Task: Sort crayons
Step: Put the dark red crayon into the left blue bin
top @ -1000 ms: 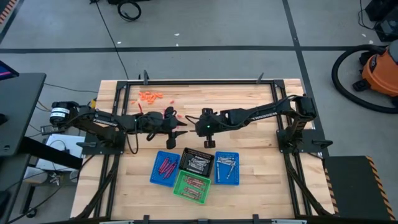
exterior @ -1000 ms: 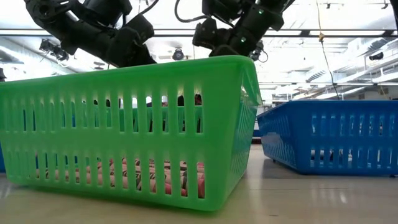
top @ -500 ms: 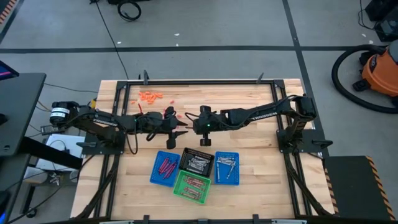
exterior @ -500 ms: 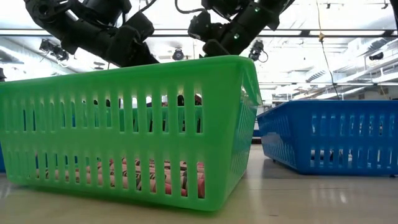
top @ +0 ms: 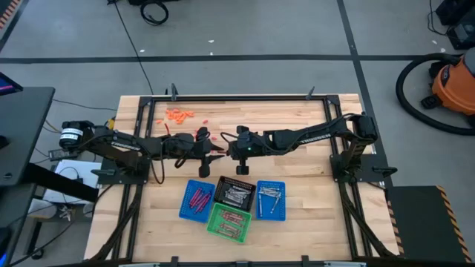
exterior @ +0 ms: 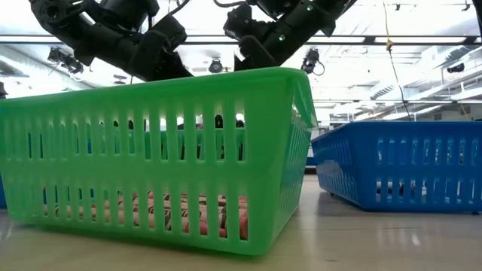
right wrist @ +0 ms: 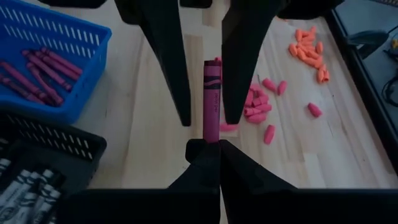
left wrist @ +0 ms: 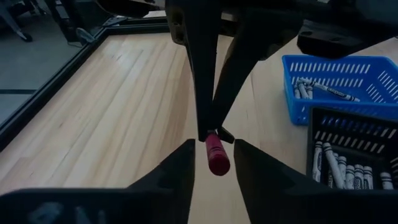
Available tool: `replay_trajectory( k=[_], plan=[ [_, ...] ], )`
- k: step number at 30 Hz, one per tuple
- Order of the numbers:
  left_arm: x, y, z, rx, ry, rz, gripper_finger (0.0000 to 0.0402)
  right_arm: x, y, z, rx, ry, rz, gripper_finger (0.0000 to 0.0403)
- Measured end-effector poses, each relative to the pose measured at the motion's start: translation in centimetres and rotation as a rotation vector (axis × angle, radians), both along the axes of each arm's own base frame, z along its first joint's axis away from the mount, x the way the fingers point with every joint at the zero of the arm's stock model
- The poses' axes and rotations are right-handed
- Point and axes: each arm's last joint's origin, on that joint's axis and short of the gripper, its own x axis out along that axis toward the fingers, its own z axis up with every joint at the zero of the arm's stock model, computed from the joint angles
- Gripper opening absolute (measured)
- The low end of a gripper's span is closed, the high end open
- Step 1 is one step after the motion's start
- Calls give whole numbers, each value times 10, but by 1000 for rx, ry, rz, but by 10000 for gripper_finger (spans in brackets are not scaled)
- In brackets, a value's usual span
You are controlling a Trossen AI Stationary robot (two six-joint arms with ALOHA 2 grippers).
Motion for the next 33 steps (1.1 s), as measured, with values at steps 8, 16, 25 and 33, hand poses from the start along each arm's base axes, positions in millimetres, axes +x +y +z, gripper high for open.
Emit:
replay_trajectory(
  k=[8,16,25,33],
  plan=[
    [1,0,3,-25,-39,9,47,0,1,0,51,-7,-3,10],
    [1,0,3,-39,-42,14,26,0,2,-1,107,-9,-39,44],
    [-12,-1,11,-94,0,13,33,-21,7,13,60,76,-140,101],
    [-39,-15,18,-360,131,-118,34,-28,17,5,88,160,-190,103]
  ],
)
